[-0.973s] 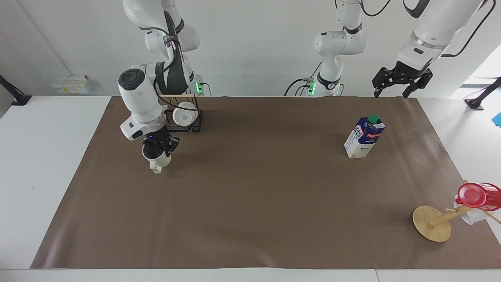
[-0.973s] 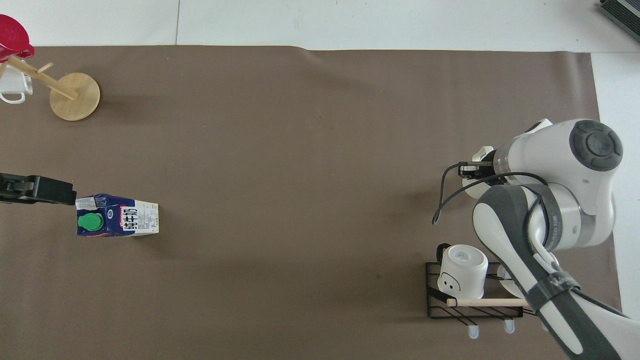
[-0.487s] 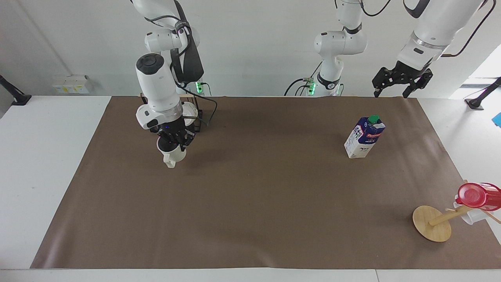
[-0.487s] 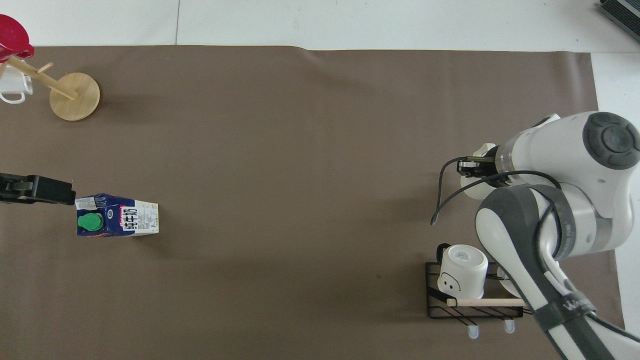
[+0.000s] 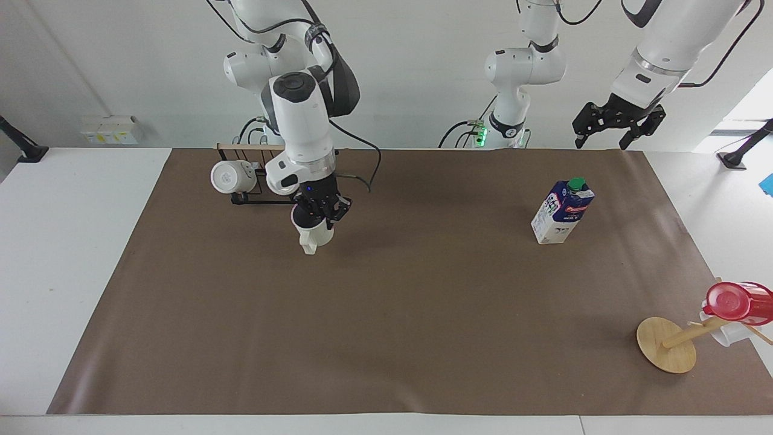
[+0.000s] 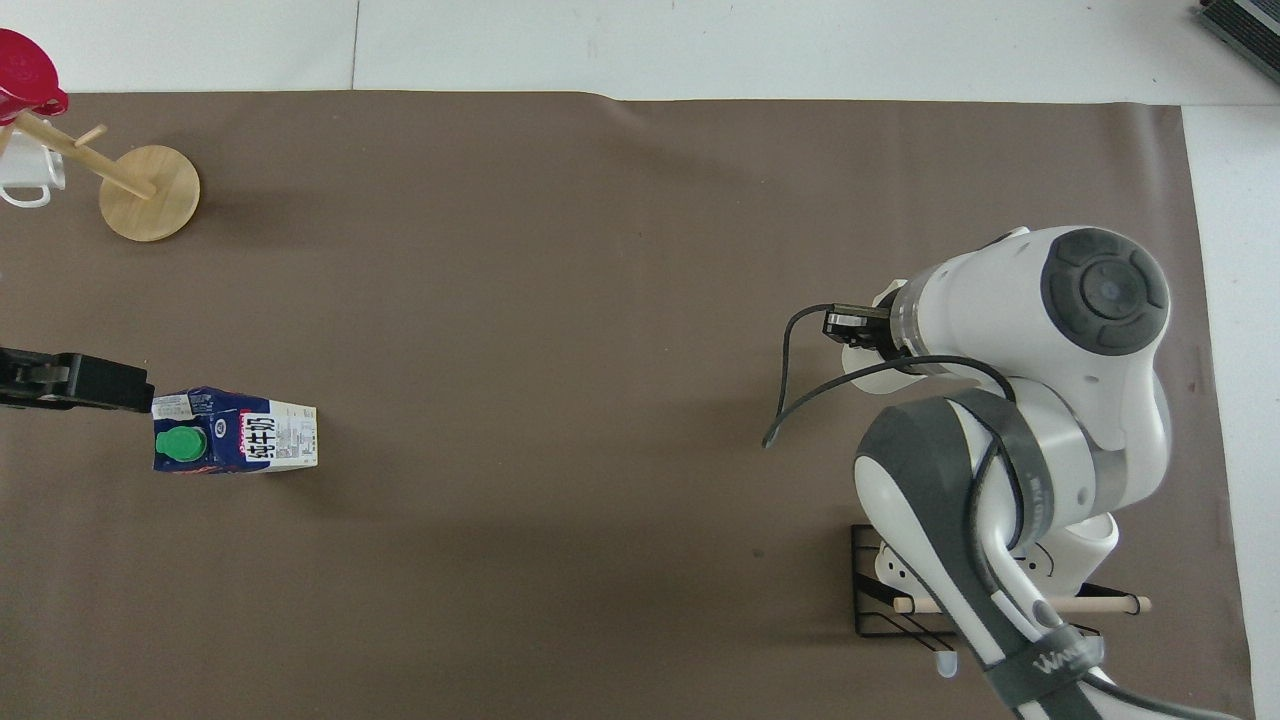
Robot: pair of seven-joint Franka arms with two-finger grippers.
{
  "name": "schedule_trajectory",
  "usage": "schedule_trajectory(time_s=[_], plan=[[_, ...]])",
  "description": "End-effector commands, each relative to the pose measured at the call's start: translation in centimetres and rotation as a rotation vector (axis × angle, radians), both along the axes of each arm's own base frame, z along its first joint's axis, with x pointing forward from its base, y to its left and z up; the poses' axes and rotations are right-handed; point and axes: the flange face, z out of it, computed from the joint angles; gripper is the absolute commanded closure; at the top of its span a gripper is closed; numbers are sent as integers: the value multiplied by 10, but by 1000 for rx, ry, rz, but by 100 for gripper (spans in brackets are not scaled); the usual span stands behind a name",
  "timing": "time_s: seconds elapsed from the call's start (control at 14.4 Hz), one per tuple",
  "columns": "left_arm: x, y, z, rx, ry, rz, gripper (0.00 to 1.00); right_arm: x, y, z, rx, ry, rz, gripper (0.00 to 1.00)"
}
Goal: Place cup and milk on table
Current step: 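Carry the white mug toward the table center with the right gripper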
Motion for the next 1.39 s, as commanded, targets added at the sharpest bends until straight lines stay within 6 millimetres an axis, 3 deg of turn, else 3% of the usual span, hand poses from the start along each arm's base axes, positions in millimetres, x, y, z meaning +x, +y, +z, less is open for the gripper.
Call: schedule_trajectory(time_s=[0.0, 0.21, 0.28, 0.42, 0.63, 0.76, 1.11, 1.32], plan=[[-8, 0, 5, -6, 14, -11, 0, 2, 16, 4, 6, -10, -67, 100], [-10, -4, 4, -5, 22, -18, 0, -2, 32, 9, 26, -14, -112, 100], [-10, -6, 4, -5, 22, -23, 0, -3, 44, 1, 19, -10, -126, 100], [-11, -9, 5, -5, 16, -29, 0, -9, 87, -22, 4, 4, -137, 100], [-11, -11, 6, -5, 11, -29, 0, -17, 115, -37, -18, -4, -166, 100], [-14, -11, 4, -4, 12, -26, 0, -24, 141, -59, -32, -35, -173, 100], [-29, -8, -13, -3, -3, -11, 0, -24, 148, -74, -28, -60, -218, 100], [-29, -5, -20, -2, 1, -5, 0, -34, 159, -98, -48, -45, -195, 100]])
